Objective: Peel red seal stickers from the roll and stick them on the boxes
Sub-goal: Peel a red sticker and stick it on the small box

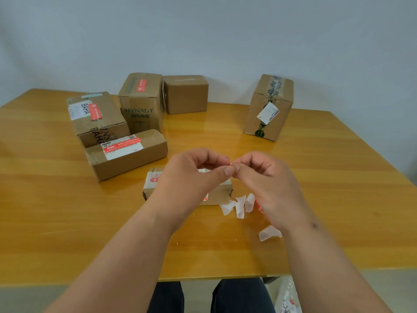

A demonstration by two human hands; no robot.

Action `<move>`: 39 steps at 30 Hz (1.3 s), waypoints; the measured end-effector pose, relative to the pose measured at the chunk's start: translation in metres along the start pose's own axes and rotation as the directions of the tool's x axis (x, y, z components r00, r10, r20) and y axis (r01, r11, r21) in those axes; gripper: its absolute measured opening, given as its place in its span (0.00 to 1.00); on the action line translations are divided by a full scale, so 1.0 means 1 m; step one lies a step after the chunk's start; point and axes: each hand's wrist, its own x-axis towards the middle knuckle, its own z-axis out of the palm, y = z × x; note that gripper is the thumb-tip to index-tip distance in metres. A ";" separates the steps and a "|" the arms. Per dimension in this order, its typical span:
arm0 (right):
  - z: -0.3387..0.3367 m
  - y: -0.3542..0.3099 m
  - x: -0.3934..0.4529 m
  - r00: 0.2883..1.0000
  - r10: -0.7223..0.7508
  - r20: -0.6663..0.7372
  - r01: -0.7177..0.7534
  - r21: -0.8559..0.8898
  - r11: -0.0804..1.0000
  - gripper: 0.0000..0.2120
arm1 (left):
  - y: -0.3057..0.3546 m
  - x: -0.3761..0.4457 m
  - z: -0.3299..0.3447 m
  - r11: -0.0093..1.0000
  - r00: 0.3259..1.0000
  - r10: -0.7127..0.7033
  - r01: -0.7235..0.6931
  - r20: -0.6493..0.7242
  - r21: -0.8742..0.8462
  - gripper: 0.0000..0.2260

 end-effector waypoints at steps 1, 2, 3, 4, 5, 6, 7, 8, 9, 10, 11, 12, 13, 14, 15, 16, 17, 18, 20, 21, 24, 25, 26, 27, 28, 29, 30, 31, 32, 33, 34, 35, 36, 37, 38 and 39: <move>0.000 -0.001 -0.001 1.000 -0.002 0.004 0.003 -0.026 1.000 0.06 | 0.000 0.000 0.000 1.000 1.000 -0.005 0.005 -0.023 0.014 0.05; 0.001 -0.002 -0.001 1.000 -0.010 0.006 0.010 -0.053 0.999 0.06 | 0.001 0.001 0.000 1.000 0.999 -0.006 0.007 -0.037 0.026 0.04; 0.001 -0.003 -0.002 1.000 -0.022 0.007 0.022 -0.076 0.997 0.06 | 0.001 0.001 0.000 0.999 0.999 -0.009 0.010 -0.042 0.034 0.03; 0.001 -0.004 -0.003 0.999 -0.035 0.007 0.036 -0.089 0.995 0.06 | 0.001 0.001 0.001 0.999 0.999 -0.011 0.012 -0.043 0.033 0.03; 0.000 -0.005 -0.003 0.999 -0.046 0.007 0.046 -0.095 0.994 0.06 | 0.001 0.002 0.001 1.000 0.999 -0.017 0.018 -0.042 0.026 0.03; 0.000 -0.006 -0.004 0.999 -0.052 0.007 0.052 -0.104 0.993 0.06 | 0.001 0.002 0.001 1.000 0.999 -0.028 0.029 -0.042 0.012 0.04; -0.001 -0.005 -0.003 0.999 -0.052 0.008 0.053 -0.121 0.991 0.06 | 0.000 0.002 0.001 0.999 0.998 -0.045 0.045 -0.044 -0.010 0.04; -0.002 -0.004 -0.003 0.999 -0.047 0.007 0.047 -0.144 0.988 0.06 | -0.001 0.003 0.000 0.997 0.997 -0.063 0.062 -0.050 -0.035 0.04; -0.004 -0.001 -0.002 0.999 -0.040 0.003 0.040 -0.176 0.984 0.07 | -0.002 0.003 0.000 0.995 0.995 -0.080 0.076 -0.057 -0.062 0.04; -0.005 0.002 -0.002 0.999 -0.037 -0.006 0.035 -0.219 0.975 0.07 | -0.003 0.004 -0.001 0.992 0.993 -0.093 0.087 -0.066 -0.092 0.04; -0.007 0.007 -0.001 0.999 -0.038 -0.021 0.031 -0.277 0.960 0.08 | -0.004 0.004 -0.002 0.988 0.992 -0.104 0.095 -0.075 -0.124 0.04; -0.009 0.011 -0.001 0.998 -0.041 -0.039 0.026 -0.346 0.938 0.08 | -0.005 0.005 -0.004 0.983 0.990 -0.114 0.100 -0.087 -0.156 0.04; -0.012 0.015 0.000 0.997 -0.048 -0.054 0.021 -0.415 0.909 0.08 | -0.006 0.006 -0.005 0.976 0.987 -0.126 0.105 -0.100 -0.191 0.05; -0.015 0.017 0.000 0.996 -0.061 -0.061 0.025 -0.477 0.879 0.08 | -0.007 0.007 -0.007 0.966 0.985 -0.135 0.107 -0.108 -0.235 0.05; -0.018 0.018 0.000 0.995 -0.078 -0.059 0.034 -0.535 0.844 0.08 | -0.007 0.007 -0.009 0.953 0.984 -0.140 0.104 -0.106 -0.285 0.06; -0.021 0.018 0.000 0.994 -0.092 -0.050 0.044 -0.600 0.799 0.08 | -0.008 0.008 -0.010 0.939 0.986 -0.137 0.099 -0.096 -0.329 0.06; -0.024 0.018 0.001 0.994 -0.105 -0.036 0.054 -0.675 0.736 0.08 | -0.007 0.009 -0.012 0.929 0.988 -0.132 0.094 -0.083 -0.359 0.07; -0.026 0.018 0.002 0.993 -0.113 -0.018 0.062 -0.747 0.662 0.08 | -0.007 0.009 -0.012 0.923 0.990 -0.125 0.088 -0.073 -0.376 0.07; -0.028 0.017 0.003 0.995 -0.102 0.016 0.067 -0.850 0.523 0.08 | -0.006 0.008 -0.012 0.916 0.993 -0.106 0.077 -0.051 -0.393 0.07; -0.028 0.017 0.003 0.996 -0.080 0.031 0.066 -0.882 0.467 0.08 | -0.005 0.008 -0.012 0.914 0.995 -0.092 0.071 -0.034 -0.401 0.06; -0.030 0.016 0.003 0.998 -0.030 0.060 0.067 -0.941 0.332 0.07 | -0.005 0.007 -0.014 0.912 0.999 -0.041 0.044 0.015 -0.408 0.02; -0.031 0.016 0.003 0.997 -0.029 0.066 0.071 -0.951 0.302 0.06 | -0.005 0.007 -0.017 0.913 0.999 -0.032 0.036 0.017 -0.407 0.02; -0.031 0.015 0.003 0.997 -0.027 0.069 0.074 -0.958 0.278 0.05 | -0.006 0.007 -0.020 0.914 1.000 -0.025 0.028 0.012 -0.406 0.02; -0.031 0.014 0.002 0.997 -0.018 0.072 0.074 -0.962 0.261 0.05 | -0.006 0.007 -0.023 0.917 1.000 -0.013 0.016 0.011 -0.399 0.02; -0.031 0.012 0.002 0.997 -0.004 0.075 0.073 -0.966 0.248 0.05 | -0.006 0.008 -0.026 0.922 1.000 0.005 0.001 0.016 -0.388 0.01; -0.030 0.011 0.003 0.997 0.011 0.079 0.075 -0.969 0.236 0.06 | -0.006 0.008 -0.028 0.927 0.999 0.032 -0.019 0.028 -0.374 0.02; -0.029 0.010 0.004 0.996 0.022 0.085 0.078 -0.972 0.223 0.07 | -0.005 0.009 -0.030 0.932 0.997 0.060 -0.040 0.046 -0.360 0.04; -0.028 0.008 0.005 0.995 0.031 0.093 0.084 -0.974 0.211 0.09 | -0.004 0.009 -0.030 0.937 0.994 0.086 -0.058 0.064 -0.346 0.05; -0.026 0.007 0.007 0.994 0.037 0.103 0.093 -0.974 0.206 0.10 | -0.003 0.009 -0.030 0.942 0.991 0.105 -0.073 0.080 -0.328 0.06; -0.025 0.006 0.008 0.993 0.037 0.114 0.104 -0.972 0.211 0.12 | -0.003 0.009 -0.030 0.947 0.988 0.122 -0.087 0.096 -0.309 0.06; -0.023 0.005 0.009 0.993 0.027 0.116 0.106 -0.968 0.229 0.13 | -0.002 0.008 -0.030 0.952 0.984 0.136 -0.099 0.113 -0.289 0.05; -0.022 0.005 0.010 0.994 0.001 0.106 0.102 -0.959 0.265 0.13 | -0.002 0.008 -0.030 0.955 0.980 0.151 -0.110 0.132 -0.274 0.04; -0.021 0.005 0.010 0.996 -0.039 0.085 0.093 -0.943 0.319 0.13 | -0.002 0.007 -0.031 0.956 0.975 0.162 -0.118 0.149 -0.267 0.04; -0.020 0.004 0.011 0.995 -0.082 0.053 0.081 -0.917 0.391 0.13 | -0.003 0.007 -0.032 0.956 0.972 0.170 -0.123 0.164 -0.265 0.05; -0.020 0.003 0.012 0.994 -0.106 0.014 0.063 -0.876 0.478 0.12 | -0.003 0.007 -0.033 0.957 0.969 0.175 -0.126 0.175 -0.261 0.06; -0.020 0.003 0.013 0.994 -0.103 -0.020 0.042 -0.824 0.564 0.11 | -0.003 0.007 -0.034 0.959 0.967 0.180 -0.131 0.180 -0.253 0.06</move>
